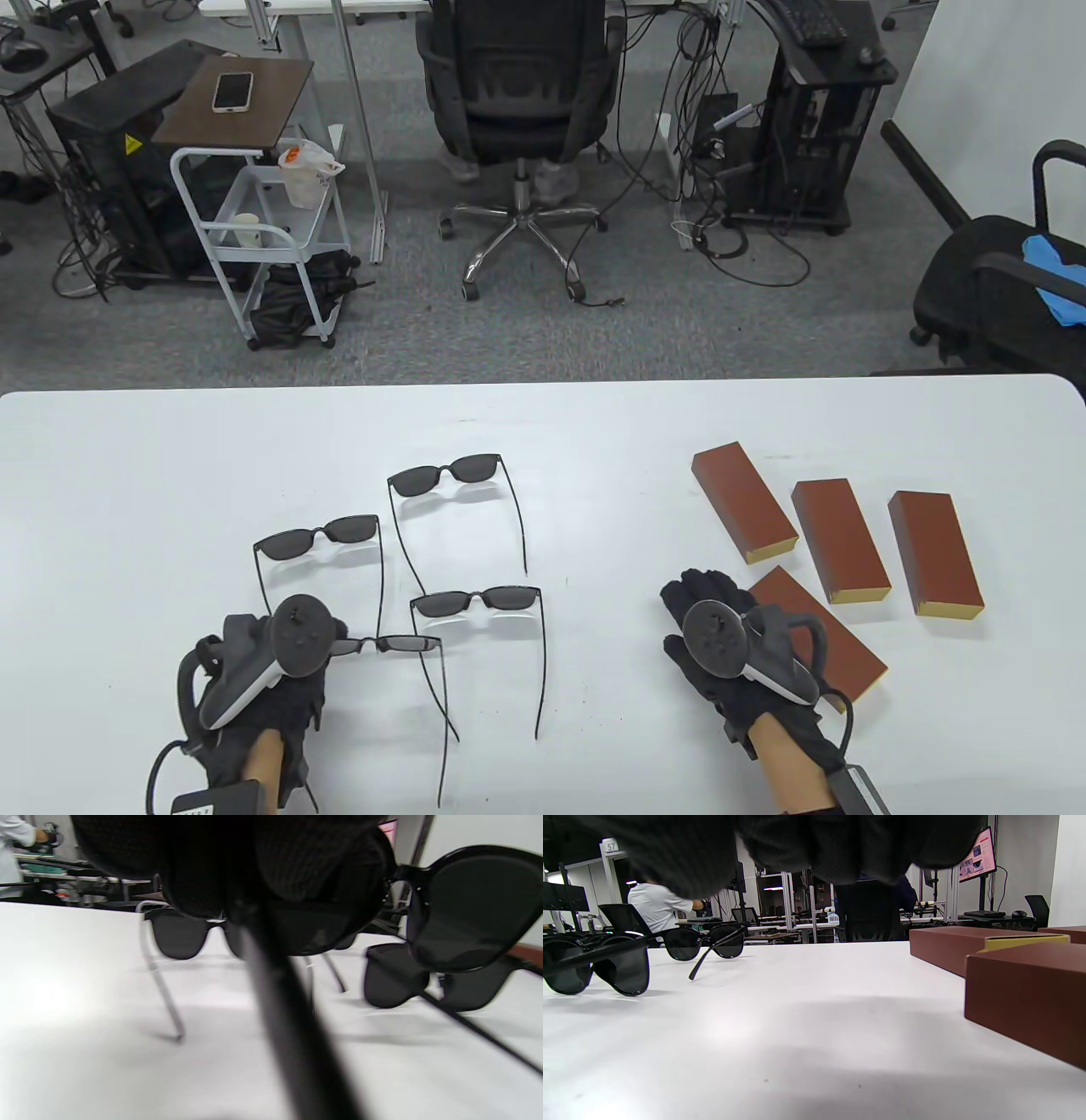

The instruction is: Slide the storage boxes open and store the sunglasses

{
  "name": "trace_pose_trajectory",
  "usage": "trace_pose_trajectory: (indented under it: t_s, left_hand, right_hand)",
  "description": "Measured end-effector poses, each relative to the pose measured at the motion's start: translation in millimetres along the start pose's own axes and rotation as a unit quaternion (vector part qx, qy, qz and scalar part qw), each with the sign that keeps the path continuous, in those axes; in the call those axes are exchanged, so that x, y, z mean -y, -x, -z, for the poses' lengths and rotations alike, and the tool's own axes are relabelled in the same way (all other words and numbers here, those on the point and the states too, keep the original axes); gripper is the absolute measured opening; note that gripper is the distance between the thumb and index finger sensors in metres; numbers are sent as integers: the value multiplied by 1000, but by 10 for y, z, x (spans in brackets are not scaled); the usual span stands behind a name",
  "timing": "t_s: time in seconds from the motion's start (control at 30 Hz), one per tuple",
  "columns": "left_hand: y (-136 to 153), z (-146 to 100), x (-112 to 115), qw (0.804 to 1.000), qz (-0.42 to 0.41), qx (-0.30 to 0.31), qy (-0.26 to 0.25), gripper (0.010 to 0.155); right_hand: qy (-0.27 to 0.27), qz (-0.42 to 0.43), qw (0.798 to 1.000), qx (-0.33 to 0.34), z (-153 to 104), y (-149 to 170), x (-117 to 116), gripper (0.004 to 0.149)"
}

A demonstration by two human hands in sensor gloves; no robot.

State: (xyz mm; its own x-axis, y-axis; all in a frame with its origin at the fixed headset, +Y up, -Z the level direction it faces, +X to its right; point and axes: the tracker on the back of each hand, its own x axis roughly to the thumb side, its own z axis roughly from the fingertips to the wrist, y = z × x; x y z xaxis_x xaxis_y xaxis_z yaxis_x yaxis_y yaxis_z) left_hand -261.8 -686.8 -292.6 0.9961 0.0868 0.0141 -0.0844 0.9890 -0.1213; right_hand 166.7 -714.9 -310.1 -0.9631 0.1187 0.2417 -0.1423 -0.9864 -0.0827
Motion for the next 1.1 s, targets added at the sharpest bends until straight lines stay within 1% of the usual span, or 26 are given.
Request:
trace_pose_trajectory:
  t_s: [0.13,0.2,0.3,0.37,0.47,0.57,0.6,0.73,0.83,0.9,0.97,1.0,1.1]
  left_hand:
    - [-474,91,-82,998,-10,65,-23,43]
    - [-771,146,-109,995,-11,92,-32,44]
    - [-1084,207,-131,991,-26,128,-32,44]
    - [-1294,249,-135,987,-50,152,-27,44]
    - [-1504,284,-107,983,-64,170,-11,45]
    - [-1627,285,-56,982,-70,175,-4,45]
    - [-1658,289,-32,982,-70,176,-1,45]
    - [-1685,318,40,981,-88,172,13,45]
    - [-1691,321,89,980,-89,177,23,45]
    - [-1692,323,117,976,-110,183,35,45]
    - [-1708,327,156,969,-146,189,67,45]
    - [-1713,327,165,967,-152,190,73,45]
    - [-1694,342,185,961,-184,188,88,46]
  right_hand:
    - [-1,22,1000,3,0,3,-1,59]
    - [5,44,999,2,-2,16,5,59]
    - [13,70,997,-1,-7,41,26,59]
    - [15,106,994,5,-11,62,37,59]
    - [10,154,988,6,-16,82,40,60]
    - [16,196,980,6,-15,98,53,63]
    - [16,223,975,2,-14,106,56,64]
    - [19,279,960,4,-15,119,56,62]
    - [24,316,949,5,-11,119,58,58]
    - [18,329,944,6,-5,119,45,55]
    - [12,341,940,11,1,117,30,52]
    - [12,346,938,12,2,118,29,49]
    - [19,381,925,1,-2,149,31,44]
